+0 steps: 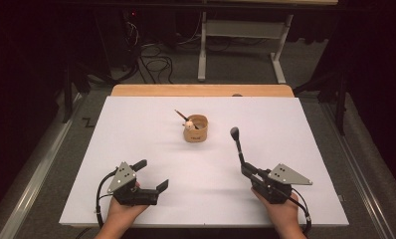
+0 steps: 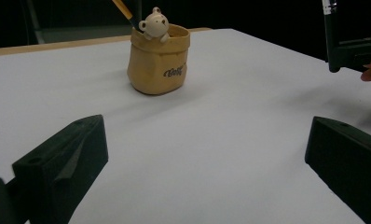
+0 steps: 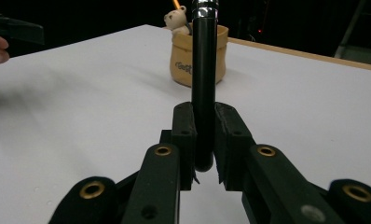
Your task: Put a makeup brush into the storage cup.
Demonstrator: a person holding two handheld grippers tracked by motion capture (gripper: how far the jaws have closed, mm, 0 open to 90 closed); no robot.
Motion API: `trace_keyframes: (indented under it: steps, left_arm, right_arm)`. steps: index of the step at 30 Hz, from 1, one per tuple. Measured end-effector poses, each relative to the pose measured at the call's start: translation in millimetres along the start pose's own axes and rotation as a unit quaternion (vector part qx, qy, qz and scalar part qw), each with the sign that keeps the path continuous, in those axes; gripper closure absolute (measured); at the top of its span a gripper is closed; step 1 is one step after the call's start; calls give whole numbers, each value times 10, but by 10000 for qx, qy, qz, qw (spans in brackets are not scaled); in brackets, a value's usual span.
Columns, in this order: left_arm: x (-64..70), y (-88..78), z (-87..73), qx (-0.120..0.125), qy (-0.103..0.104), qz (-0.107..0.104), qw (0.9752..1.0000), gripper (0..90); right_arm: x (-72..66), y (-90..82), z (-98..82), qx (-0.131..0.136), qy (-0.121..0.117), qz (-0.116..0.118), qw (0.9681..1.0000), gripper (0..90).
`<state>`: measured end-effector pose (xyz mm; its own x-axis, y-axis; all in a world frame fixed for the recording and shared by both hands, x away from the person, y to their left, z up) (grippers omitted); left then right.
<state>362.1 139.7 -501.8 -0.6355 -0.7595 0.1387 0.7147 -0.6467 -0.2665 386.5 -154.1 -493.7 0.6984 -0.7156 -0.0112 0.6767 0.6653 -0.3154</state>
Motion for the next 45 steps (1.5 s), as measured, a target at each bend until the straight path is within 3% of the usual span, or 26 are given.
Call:
trace_keyframes:
  steps: [14, 25, 28, 36, 41, 45]
  left_arm:
    - [74, 28, 0, -21, 54, -96, 9999, 4]
    - [166, 58, 20, -39, 36, -235, 9997, 7]
    - [235, 39, 98, 62, -44, -347, 9994, 7]
    - [409, 45, 321, 121, 85, -535, 9985, 11]
    - [480, 83, 468, 189, 33, -632, 9978, 15]
    - [553, 133, 543, 190, 182, -637, 9976, 22]
  right_arm:
    - [-356, 107, 40, -13, -206, 467, 9987, 809]
    - [-455, 140, 51, -23, -324, 576, 9978, 809]
    - [-470, 143, 62, 1, -305, 589, 9978, 809]
    - [-552, 171, 90, 45, -409, 677, 9969, 809]
    - [-555, 155, 116, 104, -414, 689, 9967, 809]
    - [-566, 150, 125, 124, -405, 707, 9966, 809]
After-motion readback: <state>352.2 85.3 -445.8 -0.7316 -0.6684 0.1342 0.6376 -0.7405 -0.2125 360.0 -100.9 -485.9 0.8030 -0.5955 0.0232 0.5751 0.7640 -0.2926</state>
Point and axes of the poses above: each handheld gripper's, and its own axes: y roughly forward along the jaws, z roughly out of its top, x roughly to its right, the point moved 9 cm from there along y, roughly forward along the jaws, and after that the axes turned 1 degree about x, right-handed, at the moved point
